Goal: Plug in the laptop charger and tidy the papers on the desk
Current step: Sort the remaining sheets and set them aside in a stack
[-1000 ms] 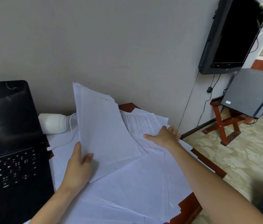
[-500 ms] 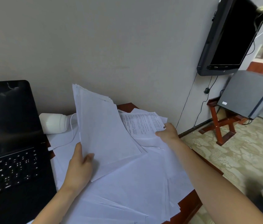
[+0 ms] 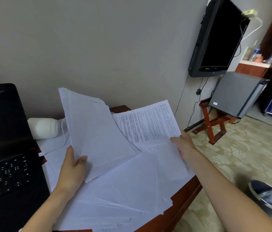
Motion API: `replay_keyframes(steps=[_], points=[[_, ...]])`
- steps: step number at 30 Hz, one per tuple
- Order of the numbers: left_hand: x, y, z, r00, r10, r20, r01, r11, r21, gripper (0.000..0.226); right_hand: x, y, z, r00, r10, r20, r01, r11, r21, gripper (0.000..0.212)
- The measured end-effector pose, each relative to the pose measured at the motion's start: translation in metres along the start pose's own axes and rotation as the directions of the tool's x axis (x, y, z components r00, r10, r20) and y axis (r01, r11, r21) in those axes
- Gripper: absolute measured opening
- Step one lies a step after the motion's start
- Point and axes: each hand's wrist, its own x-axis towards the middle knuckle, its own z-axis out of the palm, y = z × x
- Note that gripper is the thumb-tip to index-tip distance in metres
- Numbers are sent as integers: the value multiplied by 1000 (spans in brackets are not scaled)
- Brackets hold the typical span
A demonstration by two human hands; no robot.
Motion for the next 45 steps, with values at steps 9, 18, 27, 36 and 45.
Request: replay_keyframes(steps=[9, 18, 27, 36, 45], points=[[-4, 2, 0, 998, 23, 50, -25, 999, 30, 30, -33, 10, -47, 939, 130, 317, -141, 990, 11, 47], [-8, 6, -3, 998, 24, 67, -25, 1000, 14, 35, -39, 3, -31, 976, 134, 169, -69, 936, -344, 28], [-16, 18, -2, 997, 28, 79, -27, 999, -19, 38, -55, 20, -59, 989, -70, -128, 70, 998, -5, 35], [-31, 30, 12, 983, -3, 184, 21, 995, -95, 38, -113, -29, -27, 788, -613, -61, 591, 780, -206, 30], [-32, 34, -1, 969, -93, 230, 136, 974, -179, 44, -134, 11, 53, 512, -668, 541, 842, 266, -468, 53]])
